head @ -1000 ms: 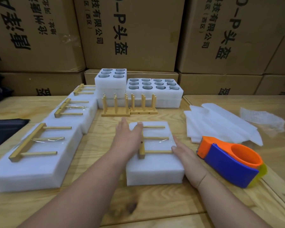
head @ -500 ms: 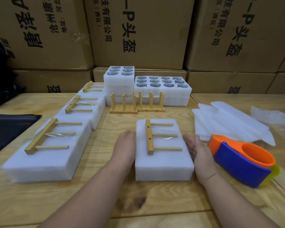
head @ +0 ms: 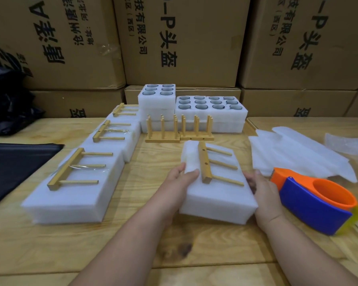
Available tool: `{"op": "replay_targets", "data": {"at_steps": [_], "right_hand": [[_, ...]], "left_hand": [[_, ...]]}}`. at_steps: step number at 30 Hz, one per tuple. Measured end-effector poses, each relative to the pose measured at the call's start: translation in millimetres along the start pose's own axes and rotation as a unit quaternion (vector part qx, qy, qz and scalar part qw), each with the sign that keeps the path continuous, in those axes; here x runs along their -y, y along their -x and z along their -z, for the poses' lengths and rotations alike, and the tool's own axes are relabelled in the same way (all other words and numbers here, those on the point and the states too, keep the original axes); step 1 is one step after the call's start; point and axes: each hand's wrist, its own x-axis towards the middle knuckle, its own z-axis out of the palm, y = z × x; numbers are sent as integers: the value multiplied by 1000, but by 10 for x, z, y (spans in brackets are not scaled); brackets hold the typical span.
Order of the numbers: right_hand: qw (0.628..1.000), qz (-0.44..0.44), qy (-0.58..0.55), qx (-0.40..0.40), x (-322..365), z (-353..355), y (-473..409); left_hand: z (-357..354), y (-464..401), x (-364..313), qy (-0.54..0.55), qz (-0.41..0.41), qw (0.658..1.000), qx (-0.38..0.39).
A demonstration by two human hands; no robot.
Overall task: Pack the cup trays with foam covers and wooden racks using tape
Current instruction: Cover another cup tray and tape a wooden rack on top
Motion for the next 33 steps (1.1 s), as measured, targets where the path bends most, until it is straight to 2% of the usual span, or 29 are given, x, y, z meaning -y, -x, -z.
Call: {"op": "replay_targets", "data": {"at_steps": [2,6,8,10,12,13,15,16,17,25,28,31,33], "right_hand": [[1000,0,2,0,-3,-5,5],[1000,4,5,16,16,-45,67],[990,63,127,11,47,-44,113],[951,115,286,18,42,-54,158],[906,130,400,49,7,-81,169],[876,128,458,80,-13,-111,167],[784,139,588,143,-57,-179,170],[751,127,626,164,-67,-203,159],[738,105,642,179,-58,-221,142],[738,98,644,176,18,-301,149],[739,135,642,152,64,-330,176],[722,150,655,165,14,-331,141],[728,168,646,155,24,-396,97]], "left_hand": [[-20,12,-10,24,6,999,32],[4,67,-53,68,-20,997,-33],[56,126,-122,89,-25,994,-55],[161,180,-268,105,-52,991,-59],[348,230,-475,110,-91,988,-59],[463,254,-596,107,-109,986,-63],[723,292,-846,105,-140,981,-85],[861,306,-961,105,-155,978,-96],[1001,315,-1067,104,-167,974,-110],[2083,259,-1555,59,-188,958,-211],[2327,118,-1663,66,-180,954,-232],[2492,-90,-1749,87,-168,949,-252],[2569,-260,-1814,92,-166,945,-267]]}}
